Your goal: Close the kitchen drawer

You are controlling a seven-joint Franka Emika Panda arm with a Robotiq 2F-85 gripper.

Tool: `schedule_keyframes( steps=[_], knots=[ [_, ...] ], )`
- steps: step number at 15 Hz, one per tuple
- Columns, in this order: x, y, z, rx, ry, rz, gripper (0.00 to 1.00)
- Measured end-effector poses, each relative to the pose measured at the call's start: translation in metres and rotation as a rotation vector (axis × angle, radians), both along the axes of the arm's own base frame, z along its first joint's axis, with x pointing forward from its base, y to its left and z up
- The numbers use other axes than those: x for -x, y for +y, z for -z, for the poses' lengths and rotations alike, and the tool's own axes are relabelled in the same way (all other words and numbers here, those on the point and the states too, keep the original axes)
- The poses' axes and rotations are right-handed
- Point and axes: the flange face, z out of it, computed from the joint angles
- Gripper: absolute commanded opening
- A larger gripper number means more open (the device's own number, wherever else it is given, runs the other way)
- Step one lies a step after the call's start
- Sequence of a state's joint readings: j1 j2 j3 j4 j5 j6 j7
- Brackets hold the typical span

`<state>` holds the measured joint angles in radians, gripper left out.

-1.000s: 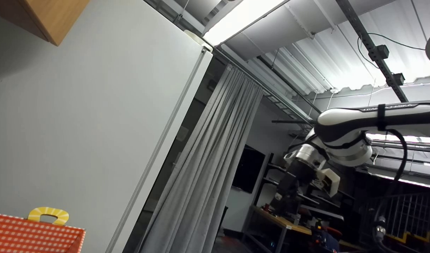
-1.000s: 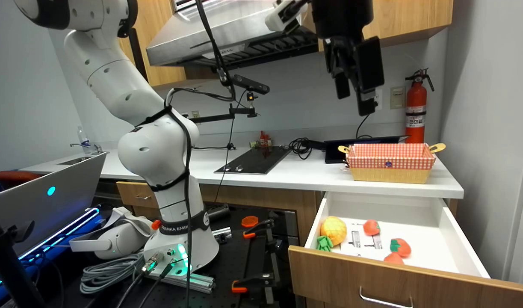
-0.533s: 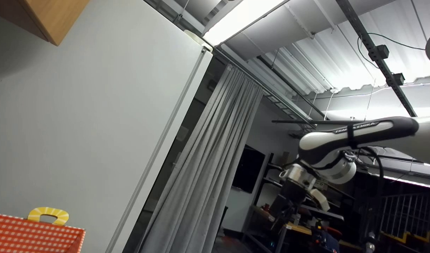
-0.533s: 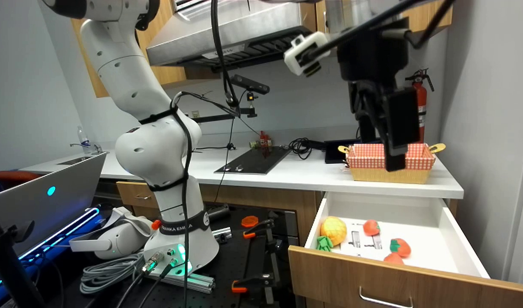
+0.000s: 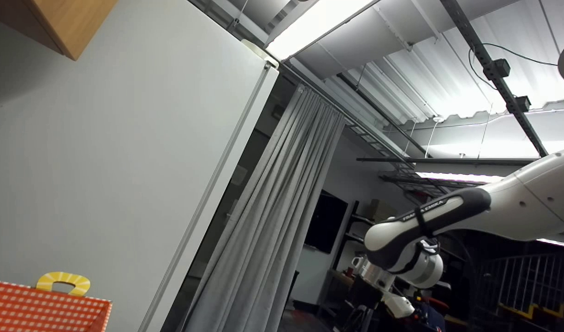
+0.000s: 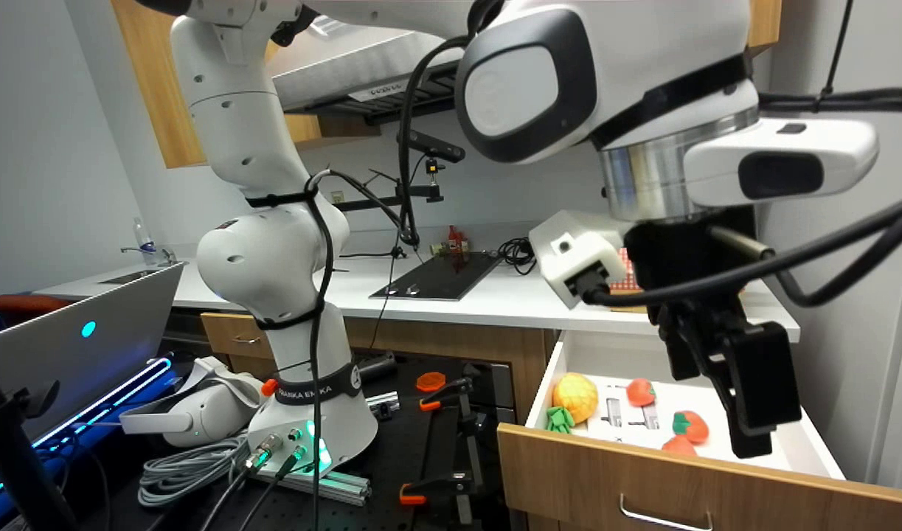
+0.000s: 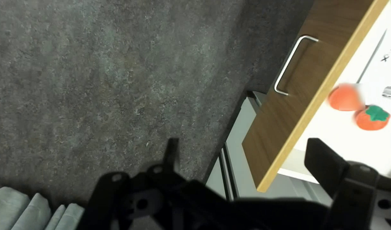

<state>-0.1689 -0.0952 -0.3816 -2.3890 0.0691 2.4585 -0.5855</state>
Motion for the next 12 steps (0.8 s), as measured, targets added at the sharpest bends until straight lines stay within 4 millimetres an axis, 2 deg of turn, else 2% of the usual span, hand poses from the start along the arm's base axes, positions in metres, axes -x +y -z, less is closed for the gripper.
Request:
schedule_keyframes(
  steps=[3, 12],
  knots=[
    [-0.005, -0.003, 0.021, 0.017, 0.018, 0.003, 1.0],
    [-0.004, -0.003, 0.027, 0.004, 0.022, 0.018, 1.0]
  ],
)
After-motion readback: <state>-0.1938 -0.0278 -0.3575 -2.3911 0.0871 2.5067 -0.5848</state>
